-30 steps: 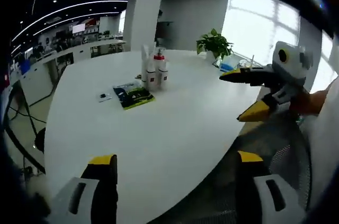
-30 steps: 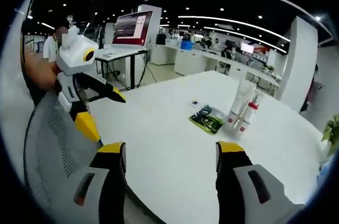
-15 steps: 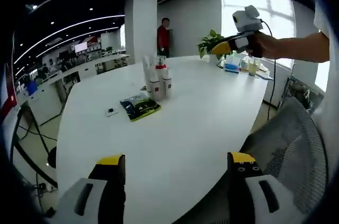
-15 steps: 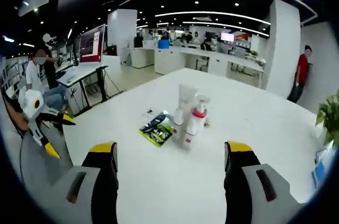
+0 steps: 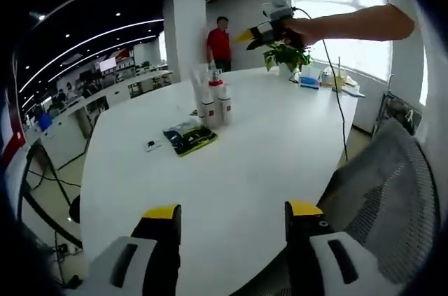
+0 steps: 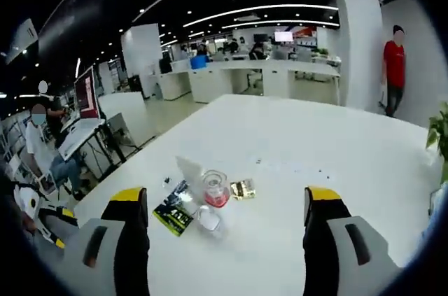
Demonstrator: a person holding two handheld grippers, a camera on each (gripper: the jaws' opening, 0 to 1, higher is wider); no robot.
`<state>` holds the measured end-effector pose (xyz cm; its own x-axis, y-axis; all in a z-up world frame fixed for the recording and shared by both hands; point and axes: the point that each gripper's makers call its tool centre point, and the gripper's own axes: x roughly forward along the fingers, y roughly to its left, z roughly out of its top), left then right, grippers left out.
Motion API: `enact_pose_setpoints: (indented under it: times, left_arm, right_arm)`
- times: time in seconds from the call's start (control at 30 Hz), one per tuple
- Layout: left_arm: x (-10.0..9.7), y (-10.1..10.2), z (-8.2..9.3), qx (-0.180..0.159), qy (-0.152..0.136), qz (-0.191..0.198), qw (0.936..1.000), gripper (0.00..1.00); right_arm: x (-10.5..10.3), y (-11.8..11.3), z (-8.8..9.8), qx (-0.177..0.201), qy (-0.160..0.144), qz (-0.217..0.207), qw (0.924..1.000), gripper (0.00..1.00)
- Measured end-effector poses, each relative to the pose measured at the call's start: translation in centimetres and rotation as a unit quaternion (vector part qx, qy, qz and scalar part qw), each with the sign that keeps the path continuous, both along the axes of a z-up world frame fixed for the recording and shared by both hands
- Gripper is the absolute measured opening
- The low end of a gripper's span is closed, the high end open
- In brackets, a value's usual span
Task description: Arrange the skincare products in the storage area until every visible bottle or jar stands upright without overlapping.
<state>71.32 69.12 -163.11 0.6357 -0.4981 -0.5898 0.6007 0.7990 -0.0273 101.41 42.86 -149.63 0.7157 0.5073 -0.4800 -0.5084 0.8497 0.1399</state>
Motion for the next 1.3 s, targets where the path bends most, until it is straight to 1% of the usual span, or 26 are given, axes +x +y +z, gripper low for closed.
enact_pose_setpoints:
  times: [0.07,0.1,0.17,0.2,0.3,0.33,0.4,0.43,0.47,0.53,0.57,0.63,0.67,0.73,0.8,0.87,0.9,0.93,1.03,1.07,1.1,1.13,1.17,1.23,1.27,1.3]
  left_arm:
    - [0.3,0.3,0.1,-0.001,-0.002,0.009,1.0,0.65]
    - [0.3,0.3,0.1,-0.001,-0.002,0.012,0.9999,0.67]
    - [0.6,0.5,0.1,-0.001,-0.003,0.02,0.9998,0.69]
    - [0.7,0.6,0.1,-0.001,-0.004,0.022,0.9997,0.71]
    - [0.8,0.8,0.0,-0.01,0.002,0.03,0.9995,0.71]
    - [0.9,0.8,0.0,-0.011,0.001,0.032,0.9994,0.71]
    - [1.0,1.0,0.1,-0.011,-0.002,0.036,0.9993,0.71]
    - [1.1,1.1,0.0,-0.011,-0.001,0.04,0.9991,0.71]
    - [1.1,1.2,-0.1,-0.009,0.0,0.042,0.9991,0.71]
    - [1.0,1.8,-0.7,0.01,0.013,0.044,0.9989,0.66]
    - [1.0,2.0,-0.9,0.013,0.017,0.047,0.9987,0.64]
    - [1.0,2.1,-1.0,0.014,0.016,0.05,0.9985,0.63]
    - [1.1,2.0,-0.8,0.009,0.01,0.05,0.9987,0.63]
    - [1.0,2.0,-0.9,0.01,0.009,0.05,0.9986,0.63]
    - [0.9,2.1,-1.2,0.017,0.012,0.051,0.9985,0.63]
    - [0.8,2.2,-1.6,0.026,0.016,0.049,0.9983,0.59]
    - [0.4,2.5,-2.0,0.041,0.024,0.043,0.9979,0.56]
    - [0.4,2.6,-2.2,0.046,0.026,0.046,0.9976,0.55]
    - [0.4,2.9,-2.4,0.048,0.029,0.052,0.9971,0.55]
    - [0.4,2.9,-2.4,0.048,0.027,0.052,0.9971,0.55]
    - [0.4,2.8,-2.3,0.049,0.025,0.051,0.9972,0.55]
    - [0.4,2.8,-2.3,0.05,0.024,0.05,0.9972,0.55]
    - [0.4,2.9,-2.4,0.051,0.025,0.051,0.9971,0.55]
    - [0.3,3.0,-2.5,0.054,0.027,0.052,0.9968,0.55]
    - [0.3,3.0,-2.6,0.054,0.028,0.053,0.9967,0.55]
    - [0.3,3.0,-2.6,0.056,0.028,0.053,0.9967,0.55]
  right_arm:
    - [2.0,0.5,0.2,-0.004,0.003,0.002,1.0,0.86]
    - [2.7,0.6,0.1,-0.009,0.011,0.002,0.9999,0.85]
    - [5.0,1.1,0.0,-0.016,0.021,0.002,0.9997,0.84]
    - [5.7,1.2,0.0,-0.017,0.025,0.001,0.9995,0.83]
    - [7.9,1.6,-0.6,-0.015,0.049,-0.002,0.9987,0.79]
    - [8.7,1.7,-1.0,-0.019,0.063,-0.004,0.9978,0.78]
    - [9.6,2.0,-2.1,-0.036,0.084,0.002,0.9958,0.76]
    - [10.1,2.3,-2.5,-0.039,0.087,0.003,0.9954,0.77]
    - [10.7,2.6,-3.2,-0.046,0.098,0.006,0.9941,0.76]
    - [10.8,2.9,-4.9,-0.055,0.132,0.004,0.9898,0.73]
    - [11.2,3.1,-5.5,-0.055,0.135,0.002,0.9893,0.73]
    - [11.4,3.2,-6.9,-0.07,0.156,0.002,0.9852,0.73]
    - [11.8,3.2,-7.7,-0.088,0.164,0.006,0.9825,0.72]
    - [12.3,3.6,-8.8,-0.108,0.178,0.016,0.9781,0.68]
    - [12.4,4.0,-9.8,-0.115,0.199,0.021,0.973,0.65]
    - [12.7,4.6,-11.1,-0.126,0.223,0.028,0.9662,0.65]
    - [12.5,4.9,-11.7,-0.131,0.237,0.036,0.9618,0.63]
    - [12.2,5.1,-12.3,-0.138,0.25,0.043,0.9573,0.62]
    - [11.4,5.4,-14.5,-0.184,0.278,0.077,0.9399,0.57]
    - [10.7,5.7,-15.4,-0.201,0.285,0.092,0.9328,0.56]
    - [10.5,5.9,-16.0,-0.21,0.29,0.099,0.9285,0.56]
    - [9.9,6.1,-16.6,-0.215,0.302,0.105,0.9226,0.56]
    - [9.7,6.2,-17.4,-0.231,0.307,0.121,0.9154,0.55]
    - [9.8,5.5,-18.9,-0.261,0.317,0.129,0.9028,0.53]
    - [10.9,5.2,-19.6,-0.268,0.321,0.136,0.8982,0.52]
    - [11.1,5.3,-19.8,-0.266,0.322,0.134,0.8989,0.51]
